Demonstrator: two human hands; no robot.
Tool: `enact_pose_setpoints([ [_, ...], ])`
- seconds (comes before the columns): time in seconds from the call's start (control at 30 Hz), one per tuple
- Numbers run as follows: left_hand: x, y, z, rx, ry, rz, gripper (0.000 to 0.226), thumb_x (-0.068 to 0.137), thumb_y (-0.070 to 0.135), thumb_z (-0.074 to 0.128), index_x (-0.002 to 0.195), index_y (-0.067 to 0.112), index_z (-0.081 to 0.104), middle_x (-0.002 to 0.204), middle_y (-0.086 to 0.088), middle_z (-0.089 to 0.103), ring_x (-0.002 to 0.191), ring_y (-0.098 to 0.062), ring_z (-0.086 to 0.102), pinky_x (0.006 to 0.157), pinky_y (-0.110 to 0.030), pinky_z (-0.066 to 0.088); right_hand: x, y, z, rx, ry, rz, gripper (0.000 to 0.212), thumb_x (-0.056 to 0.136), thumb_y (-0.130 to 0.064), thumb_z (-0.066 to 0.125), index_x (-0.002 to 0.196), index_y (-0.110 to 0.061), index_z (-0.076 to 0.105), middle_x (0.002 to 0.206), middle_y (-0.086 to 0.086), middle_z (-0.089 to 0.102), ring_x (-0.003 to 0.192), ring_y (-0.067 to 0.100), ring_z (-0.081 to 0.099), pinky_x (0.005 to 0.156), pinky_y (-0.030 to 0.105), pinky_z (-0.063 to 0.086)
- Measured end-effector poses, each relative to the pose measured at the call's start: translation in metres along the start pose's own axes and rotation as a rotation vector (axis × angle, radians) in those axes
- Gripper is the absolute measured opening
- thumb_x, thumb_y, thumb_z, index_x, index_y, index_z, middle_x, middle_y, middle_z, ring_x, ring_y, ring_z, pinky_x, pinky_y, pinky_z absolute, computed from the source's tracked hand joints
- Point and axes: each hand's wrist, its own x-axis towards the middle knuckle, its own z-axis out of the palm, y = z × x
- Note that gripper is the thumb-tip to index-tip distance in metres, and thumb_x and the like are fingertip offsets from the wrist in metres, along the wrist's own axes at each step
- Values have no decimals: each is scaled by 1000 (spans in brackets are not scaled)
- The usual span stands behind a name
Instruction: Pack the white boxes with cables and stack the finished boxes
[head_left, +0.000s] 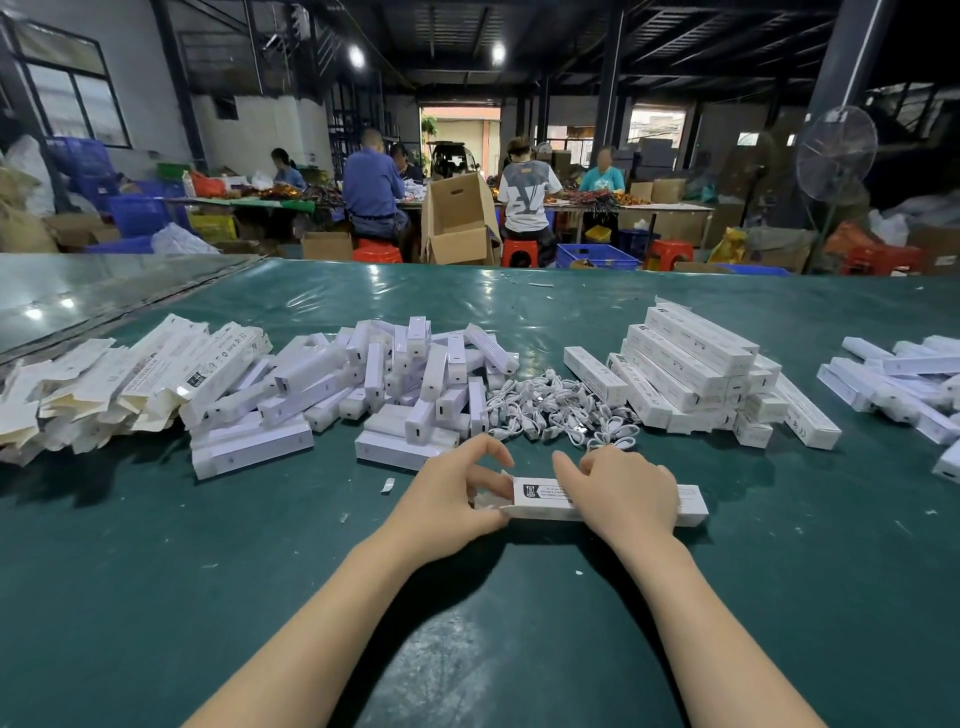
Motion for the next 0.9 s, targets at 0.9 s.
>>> enact_pose_setpoints([
  [0.9,6,16,16,-655,131,-271,38,85,4,60,52,18,71,61,4,68,61,-5,62,61,-18,54,-1,5,-4,185,209,144,56,93,-41,38,45,-13,34,44,-3,40,49,18,37,70,32,23],
])
